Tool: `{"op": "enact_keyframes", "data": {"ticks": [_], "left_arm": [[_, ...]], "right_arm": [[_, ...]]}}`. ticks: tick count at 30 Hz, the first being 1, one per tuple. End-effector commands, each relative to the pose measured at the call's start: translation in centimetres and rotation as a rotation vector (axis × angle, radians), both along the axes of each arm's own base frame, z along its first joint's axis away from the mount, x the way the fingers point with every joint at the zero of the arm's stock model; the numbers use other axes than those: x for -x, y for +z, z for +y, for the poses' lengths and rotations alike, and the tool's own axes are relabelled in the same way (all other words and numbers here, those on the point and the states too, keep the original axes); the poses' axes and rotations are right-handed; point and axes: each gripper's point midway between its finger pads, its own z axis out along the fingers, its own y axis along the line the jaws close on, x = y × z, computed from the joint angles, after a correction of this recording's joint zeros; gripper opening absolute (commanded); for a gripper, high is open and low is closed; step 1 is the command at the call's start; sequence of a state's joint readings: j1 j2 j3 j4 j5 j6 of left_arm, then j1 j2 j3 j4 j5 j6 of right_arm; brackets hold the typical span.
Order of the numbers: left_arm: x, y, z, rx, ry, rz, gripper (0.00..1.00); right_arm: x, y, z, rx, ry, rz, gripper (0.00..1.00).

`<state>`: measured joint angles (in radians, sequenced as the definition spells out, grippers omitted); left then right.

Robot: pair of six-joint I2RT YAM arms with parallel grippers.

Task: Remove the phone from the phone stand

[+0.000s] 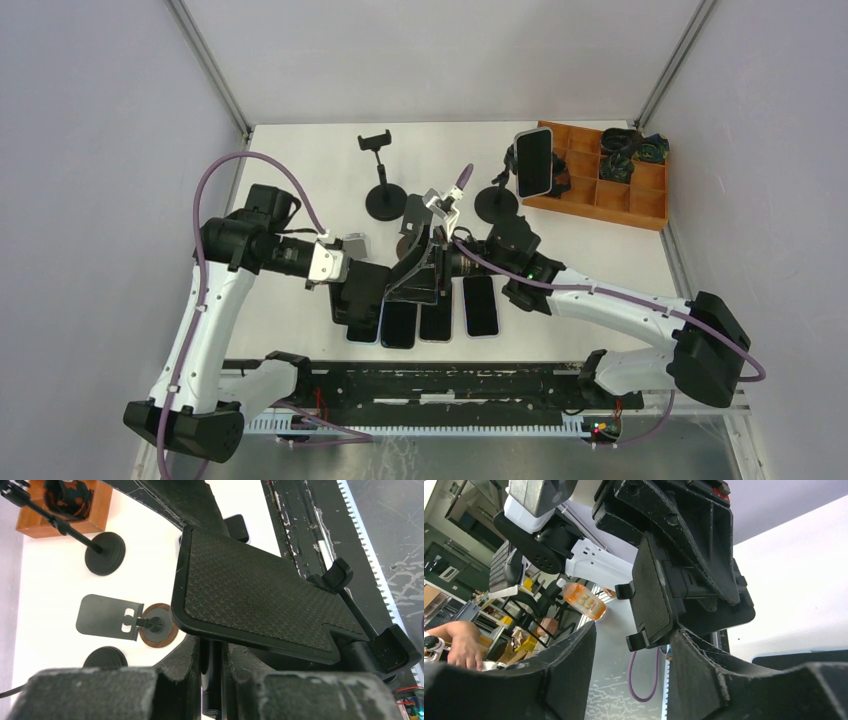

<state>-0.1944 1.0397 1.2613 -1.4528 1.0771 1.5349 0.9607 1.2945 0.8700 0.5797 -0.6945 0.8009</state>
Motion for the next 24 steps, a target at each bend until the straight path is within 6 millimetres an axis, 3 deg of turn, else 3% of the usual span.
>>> {"op": "enact_keyframes", "data": {"ticks": [1, 10, 17, 22, 24], "left_arm": [[-0.2, 3.0, -1.1, 0.094, -0.031, -0.096, 0.02], [-0.8, 3.7, -1.2, 0.110, -0.001, -0.094, 0.03], [-0.1, 4.3, -1.5, 0.144, 0.008, -0.036, 0.02], [0.4, 5.2, -1.9, 0.183, 0.014, 0.041, 0.02], [0.8, 5.7, -2.1, 0.211, 0.007, 0.077, 0.02]], "right_arm": [[1.1, 2.5, -0.2, -0.112, 0.020, -0.013, 0.59], [1.5, 3.1, 1.2, -0.191, 0.042, 0.054, 0.36], [1.4, 4.8, 1.2, -0.286, 0.035, 0.055, 0.19], [0.9, 4.6, 0.2, -0.316, -0.051, -0.077, 0.00], [0.0, 3.7, 0.0, -0.270, -0.123, -0.158, 0.00]]}}
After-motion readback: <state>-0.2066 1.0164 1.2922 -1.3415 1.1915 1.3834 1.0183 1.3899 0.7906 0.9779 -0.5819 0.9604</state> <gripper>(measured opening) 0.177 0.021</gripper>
